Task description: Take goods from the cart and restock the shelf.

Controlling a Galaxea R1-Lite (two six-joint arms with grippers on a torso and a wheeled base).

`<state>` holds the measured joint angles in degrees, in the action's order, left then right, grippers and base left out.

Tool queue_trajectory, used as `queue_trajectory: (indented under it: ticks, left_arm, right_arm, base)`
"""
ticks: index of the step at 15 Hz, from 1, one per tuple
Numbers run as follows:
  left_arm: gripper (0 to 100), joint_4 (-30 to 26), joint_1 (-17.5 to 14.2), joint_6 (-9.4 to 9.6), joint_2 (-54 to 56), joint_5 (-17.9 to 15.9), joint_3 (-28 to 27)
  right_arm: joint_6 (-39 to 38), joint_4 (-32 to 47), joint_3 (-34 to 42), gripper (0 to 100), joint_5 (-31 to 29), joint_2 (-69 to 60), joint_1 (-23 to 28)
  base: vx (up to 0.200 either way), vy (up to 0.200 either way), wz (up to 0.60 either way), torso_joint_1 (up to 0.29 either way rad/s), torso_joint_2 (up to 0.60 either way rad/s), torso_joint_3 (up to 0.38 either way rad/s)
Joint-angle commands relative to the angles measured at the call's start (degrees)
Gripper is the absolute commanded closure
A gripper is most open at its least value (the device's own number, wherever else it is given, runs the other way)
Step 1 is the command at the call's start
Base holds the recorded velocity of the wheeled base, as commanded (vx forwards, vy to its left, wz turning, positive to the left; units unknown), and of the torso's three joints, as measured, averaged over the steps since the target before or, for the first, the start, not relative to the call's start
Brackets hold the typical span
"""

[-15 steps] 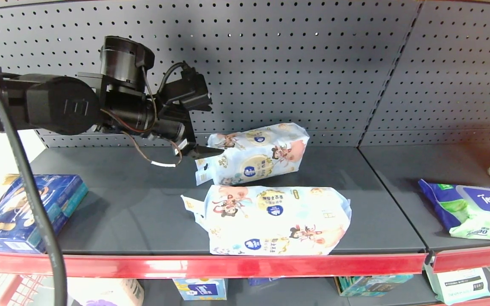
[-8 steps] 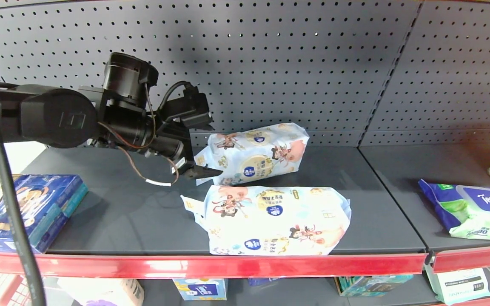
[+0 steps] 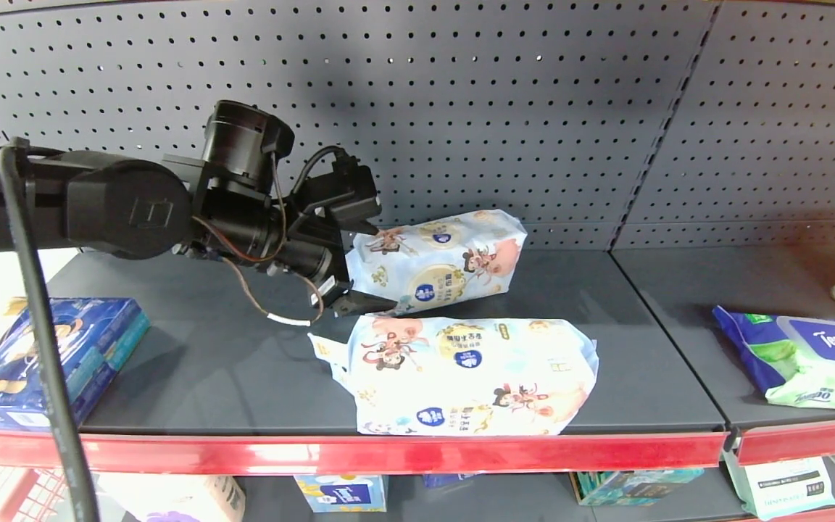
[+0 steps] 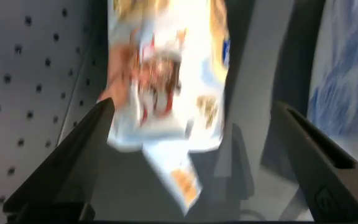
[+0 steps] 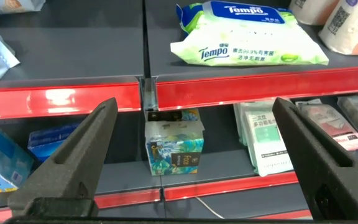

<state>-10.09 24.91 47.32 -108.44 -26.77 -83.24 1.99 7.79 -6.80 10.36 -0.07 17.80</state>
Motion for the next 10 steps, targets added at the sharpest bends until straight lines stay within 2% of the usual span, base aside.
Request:
queue_trajectory:
  ticks: [1, 5, 10]
  left_arm:
    - [0, 0.07, 1.11, -1.18, -1.6, 0.23, -2.1]
    - [0, 0.16, 0.58, -1.27, -3.36, 0.58, -4.13]
    - [0, 0.16, -1.53, -1.18, -3.8, 1.37, -4.48]
  right_arm:
    - [0.03, 0.03, 0.03, 0, 0.1, 0.07, -0.04]
    - [0.03, 0.03, 0.21, 0, 0.1, 0.07, -0.04]
    - [0.3, -0.06, 0.83, 0, 0.1, 0.07, -0.04]
  base:
    - [0.0, 0.0, 0.0, 0.0, 0.0, 0.0]
    - [0.0, 0.0, 0.0, 0.0, 0.0, 0.0]
    - [0.0, 0.0, 0.0, 0.0, 0.0, 0.0]
